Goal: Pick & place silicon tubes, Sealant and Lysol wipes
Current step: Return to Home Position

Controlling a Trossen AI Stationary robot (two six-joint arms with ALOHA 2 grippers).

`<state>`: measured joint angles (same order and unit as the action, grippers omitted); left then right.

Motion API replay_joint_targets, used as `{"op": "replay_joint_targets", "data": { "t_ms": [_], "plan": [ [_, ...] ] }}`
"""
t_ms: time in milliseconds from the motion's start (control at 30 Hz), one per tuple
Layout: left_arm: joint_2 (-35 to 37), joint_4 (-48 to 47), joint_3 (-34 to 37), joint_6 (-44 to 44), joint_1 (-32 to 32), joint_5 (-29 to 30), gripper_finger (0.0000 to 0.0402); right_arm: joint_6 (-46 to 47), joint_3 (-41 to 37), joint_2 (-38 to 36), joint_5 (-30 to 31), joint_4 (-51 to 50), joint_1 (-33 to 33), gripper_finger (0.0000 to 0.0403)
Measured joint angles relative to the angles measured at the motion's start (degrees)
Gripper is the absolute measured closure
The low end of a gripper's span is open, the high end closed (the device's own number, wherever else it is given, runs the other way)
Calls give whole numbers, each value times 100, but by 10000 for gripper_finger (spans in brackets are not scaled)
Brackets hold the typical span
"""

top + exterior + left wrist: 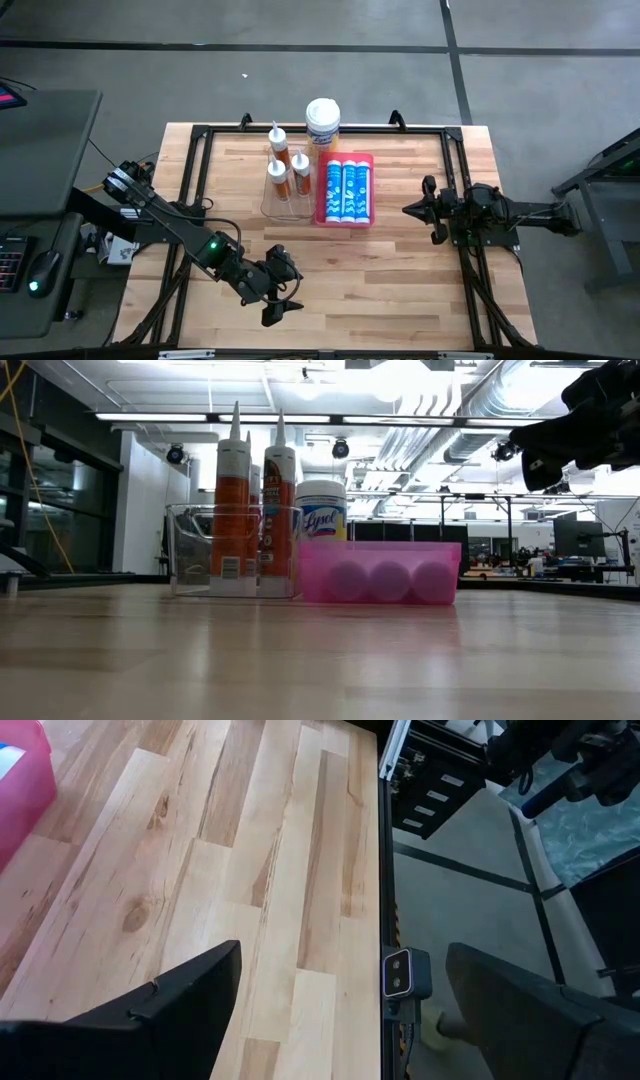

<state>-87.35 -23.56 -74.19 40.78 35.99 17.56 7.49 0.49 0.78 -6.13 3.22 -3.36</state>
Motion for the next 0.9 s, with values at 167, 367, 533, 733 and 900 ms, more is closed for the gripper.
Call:
{"op": "replay_joint_targets", "data": {
  "t_ms": [167,367,533,733,900],
  "plan": [
    [0,2,0,0,-2,2,56,0,0,0,0,0,0,391],
    [57,408,9,0,-55,-57,56,0,0,0,-2,0,0,391],
    [259,1523,480,0,-480,-440,56,0,0,2,-4,-3,2,391],
    [624,3001,1514,-3,-1136,-528,56,0,0,2,-7,-13,2,391],
    [1496,3440,2527,0,-1793,-703,56,0,0,2,-9,-28,2,391]
  ]
}}
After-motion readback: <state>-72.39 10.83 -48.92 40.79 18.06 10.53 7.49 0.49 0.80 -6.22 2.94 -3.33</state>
